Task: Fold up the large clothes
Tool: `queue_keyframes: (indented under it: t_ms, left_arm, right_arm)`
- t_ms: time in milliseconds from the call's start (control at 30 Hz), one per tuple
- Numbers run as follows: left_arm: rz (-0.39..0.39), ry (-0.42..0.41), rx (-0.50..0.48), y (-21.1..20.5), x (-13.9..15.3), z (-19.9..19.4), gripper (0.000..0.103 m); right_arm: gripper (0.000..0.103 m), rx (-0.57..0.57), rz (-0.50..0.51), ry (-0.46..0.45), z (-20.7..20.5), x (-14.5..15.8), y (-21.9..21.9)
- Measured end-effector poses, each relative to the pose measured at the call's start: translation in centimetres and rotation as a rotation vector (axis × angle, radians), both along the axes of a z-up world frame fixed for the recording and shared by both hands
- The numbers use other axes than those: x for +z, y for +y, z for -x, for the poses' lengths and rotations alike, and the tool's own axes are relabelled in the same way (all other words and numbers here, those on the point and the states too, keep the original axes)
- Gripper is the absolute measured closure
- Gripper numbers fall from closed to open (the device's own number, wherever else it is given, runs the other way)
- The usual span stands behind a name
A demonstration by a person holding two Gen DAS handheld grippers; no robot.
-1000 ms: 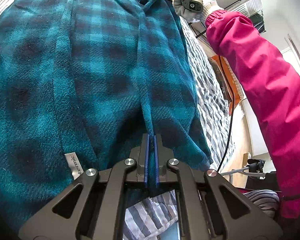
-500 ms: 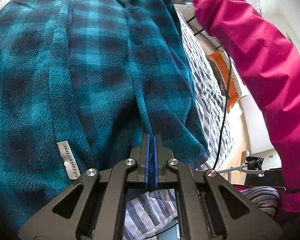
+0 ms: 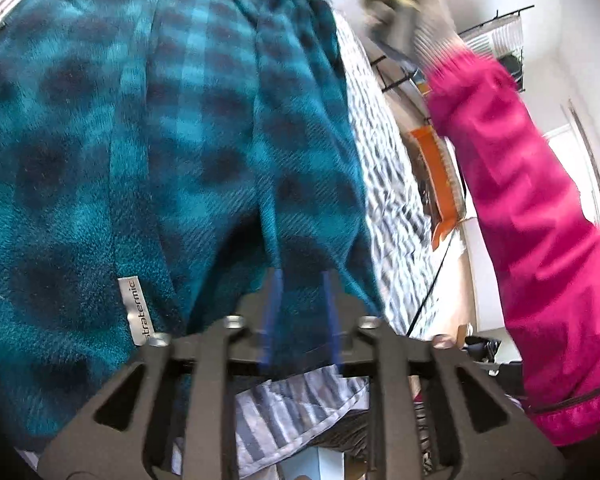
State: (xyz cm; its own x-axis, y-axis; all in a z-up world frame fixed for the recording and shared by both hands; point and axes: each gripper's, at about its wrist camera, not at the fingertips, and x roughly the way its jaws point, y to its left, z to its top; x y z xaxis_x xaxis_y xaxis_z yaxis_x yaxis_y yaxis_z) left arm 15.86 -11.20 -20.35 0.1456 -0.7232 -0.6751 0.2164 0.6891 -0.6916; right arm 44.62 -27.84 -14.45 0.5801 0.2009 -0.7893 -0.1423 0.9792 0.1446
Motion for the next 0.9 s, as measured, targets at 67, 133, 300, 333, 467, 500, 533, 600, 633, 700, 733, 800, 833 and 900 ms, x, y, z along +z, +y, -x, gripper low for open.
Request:
queue_keyframes:
  t_ms: [67,133,300,333,467,500,533,600,633,700,733,800,833,900]
  left_arm:
    - [-0.002,-0.010,-0.004,-0.3,0.5,0.0,0.079]
    - [-0.025,-0.018,0.001,-0.4,0.6,0.1,0.077]
    - [-0.028,0.037,0.052,-0.3,-0.1,-0.3,0.072]
    - [-0.027,0.042,0.057,-0.2,-0.3,-0.5,0.072]
    - [-0.043,0.074,0.060,-0.6,-1.5,-0.6,0.072]
    - [-0.047,0.079,0.060,-0.7,-1.8,-0.6,0.072]
    - [-0.057,0.078,0.061,-0.9,-2.0,-0.7,0.072]
    - [-0.070,0.082,0.063,-1.1,-2.4,-0.8,0.072]
    - [-0.066,0.086,0.060,-1.2,-2.5,-0.8,0.072]
    - [-0.043,0.090,0.046,-1.7,-2.7,-1.0,0.094]
    - [-0.043,0.088,0.028,-2.0,-2.7,-1.0,0.102]
    - [-0.046,0.061,0.018,-2.3,-2.2,-0.7,0.103]
    - [-0.032,0.051,0.014,-2.3,-1.7,-0.4,0.103]
    - [-0.009,0.050,0.020,-2.1,-0.8,0.3,0.103]
  right_arm:
    - [0.063,0.005,-0.066,-0.014,3.3,2.5,-2.7]
    - [0.060,-0.005,-0.058,-0.029,6.1,3.8,-4.4]
    - [0.058,-0.061,-0.092,0.037,13.3,2.9,-8.9]
    - [0.058,-0.068,-0.099,0.053,14.0,2.4,-9.4]
    - [0.058,-0.076,-0.174,0.119,16.4,-0.8,-10.4]
    - [0.058,-0.082,-0.183,0.133,16.7,-1.5,-10.4]
    - [0.055,-0.085,-0.196,0.154,16.6,-2.4,-10.3]
    - [0.054,-0.096,-0.217,0.202,16.1,-4.4,-10.1]
    - [0.054,-0.105,-0.215,0.217,16.1,-5.3,-9.9]
    - [0.054,-0.110,-0.203,0.229,15.6,-6.5,-9.4]
    - [0.055,-0.108,-0.199,0.233,15.3,-7.0,-9.1]
    - [0.069,-0.093,-0.197,0.240,14.8,-7.7,-8.6]
    - [0.081,-0.087,-0.186,0.246,14.6,-8.0,-8.2]
    - [0.098,-0.082,-0.138,0.240,14.4,-7.9,-7.6]
